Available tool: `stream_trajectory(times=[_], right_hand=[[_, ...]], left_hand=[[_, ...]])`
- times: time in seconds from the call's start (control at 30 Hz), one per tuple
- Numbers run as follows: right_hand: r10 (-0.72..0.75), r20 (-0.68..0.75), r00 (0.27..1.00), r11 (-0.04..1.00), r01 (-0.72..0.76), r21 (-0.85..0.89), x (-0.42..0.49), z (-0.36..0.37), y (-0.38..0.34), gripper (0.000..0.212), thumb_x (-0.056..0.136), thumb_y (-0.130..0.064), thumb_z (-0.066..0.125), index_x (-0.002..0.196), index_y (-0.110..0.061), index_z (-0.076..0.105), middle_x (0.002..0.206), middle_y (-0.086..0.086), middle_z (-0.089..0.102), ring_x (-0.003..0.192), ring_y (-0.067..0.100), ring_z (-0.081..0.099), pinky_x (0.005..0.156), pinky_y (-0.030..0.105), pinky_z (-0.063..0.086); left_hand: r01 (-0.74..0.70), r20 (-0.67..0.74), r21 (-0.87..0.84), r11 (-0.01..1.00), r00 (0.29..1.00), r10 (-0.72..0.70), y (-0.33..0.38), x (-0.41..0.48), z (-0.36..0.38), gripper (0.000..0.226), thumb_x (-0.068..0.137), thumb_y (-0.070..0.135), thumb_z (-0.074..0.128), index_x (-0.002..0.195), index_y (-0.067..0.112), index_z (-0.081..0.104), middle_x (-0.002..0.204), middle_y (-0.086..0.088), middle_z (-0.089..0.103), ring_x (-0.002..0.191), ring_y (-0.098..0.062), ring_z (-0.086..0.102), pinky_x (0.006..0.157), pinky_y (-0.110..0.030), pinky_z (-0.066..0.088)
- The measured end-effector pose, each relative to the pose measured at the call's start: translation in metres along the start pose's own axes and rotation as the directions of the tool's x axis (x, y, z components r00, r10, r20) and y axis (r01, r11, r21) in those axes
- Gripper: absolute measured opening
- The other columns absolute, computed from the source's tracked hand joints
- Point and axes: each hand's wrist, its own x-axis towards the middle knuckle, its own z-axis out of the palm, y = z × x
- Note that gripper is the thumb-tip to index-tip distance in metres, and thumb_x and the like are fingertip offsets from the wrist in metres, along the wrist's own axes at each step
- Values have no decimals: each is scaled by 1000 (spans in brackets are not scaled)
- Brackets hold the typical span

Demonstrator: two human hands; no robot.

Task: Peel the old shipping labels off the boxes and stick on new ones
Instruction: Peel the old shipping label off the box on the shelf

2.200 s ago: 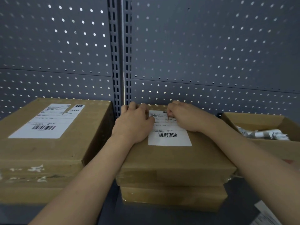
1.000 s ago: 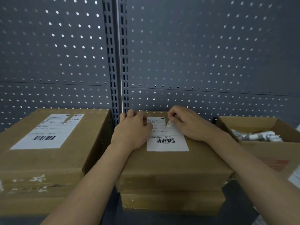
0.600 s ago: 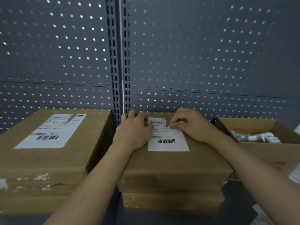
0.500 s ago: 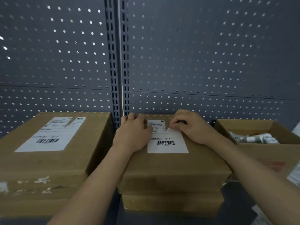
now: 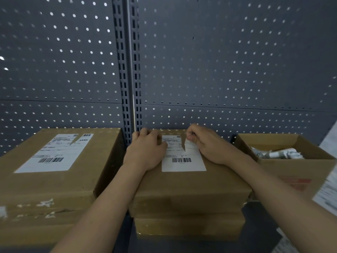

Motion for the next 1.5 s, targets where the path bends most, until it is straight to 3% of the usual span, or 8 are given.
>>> stream_trajectory(times=[0.13, 0.47, 0.63, 0.8, 0.87, 1.03, 1.23, 1.5], right_hand=[[-32, -14, 999, 999, 32, -8, -1, -1, -2, 11, 104, -21, 38, 95, -19, 44, 88, 0, 60, 83, 16, 56, 73, 25, 39], [-9, -75, 997, 1000, 10, 21, -3, -3, -6, 11, 103, -16, 39, 99, -24, 45, 91, -10, 60, 89, 6, 59, 74, 29, 48], [-11, -58, 998, 1000, 11, 7, -5, -7, -14, 6, 103, -18, 43, 101, -22, 47, 84, -24, 50, 79, -18, 50, 65, 12, 36], [18, -84, 996, 997, -12, 77, -14, -11, -23, 12, 104, -27, 38, 101, -21, 48, 82, -12, 54, 72, 3, 49, 63, 20, 36], [62, -57, 996, 996, -58, 72, -20, -12, -28, 13, 103, -31, 41, 112, -24, 46, 93, -10, 56, 86, 7, 51, 69, 23, 39], [183, 106, 977, 983, -182, -17, -41, -16, -42, 72, 96, -39, 56, 153, -33, 14, 151, -5, 29, 139, 14, 25, 110, 32, 28], [162, -3, 987, 977, -161, -139, -48, -3, -45, 22, 100, -31, 51, 117, -23, 61, 101, -2, 44, 95, 15, 47, 83, 29, 40], [143, -42, 989, 982, -147, -121, -48, 0, -35, 16, 101, -29, 48, 98, -19, 61, 103, -7, 46, 101, 13, 46, 85, 29, 41]], left_hand=[[-1, -7, 0, 1000, 1000, 1, -1, 0, 0, 40, 94, 41, 46, 132, 31, 48, 140, 2, 39, 133, -23, 26, 99, -46, 37], [5, -8, 2, 1000, 1000, -5, 0, 0, 0, 41, 93, 42, 46, 133, 32, 48, 139, 2, 40, 133, -23, 27, 99, -46, 37], [6, -5, -4, 1000, 1000, -6, 1, 1, 0, 39, 93, 42, 46, 131, 32, 49, 138, 2, 40, 132, -23, 28, 98, -45, 37], [9, 7, 0, 1000, 1000, -9, 0, 0, -1, 40, 93, 44, 45, 132, 34, 47, 137, 3, 40, 131, -23, 29, 97, -46, 38], [11, 7, 6, 1000, 1000, -11, 0, 0, -1, 40, 93, 44, 44, 132, 34, 47, 137, 3, 40, 132, -23, 29, 97, -46, 38], [10, 12, 19, 1000, 1000, -10, 1, -1, -2, 39, 94, 44, 44, 131, 33, 47, 138, 2, 40, 132, -24, 30, 97, -46, 38], [11, 20, 19, 1000, 1000, -12, 3, -3, -3, 42, 95, 43, 44, 135, 32, 46, 141, 2, 38, 134, -24, 28, 99, -47, 37], [-18, 68, 6, 1000, 998, 18, 4, -2, -7, 46, 96, 40, 45, 140, 29, 46, 146, -1, 38, 137, -26, 30, 105, -47, 36]])
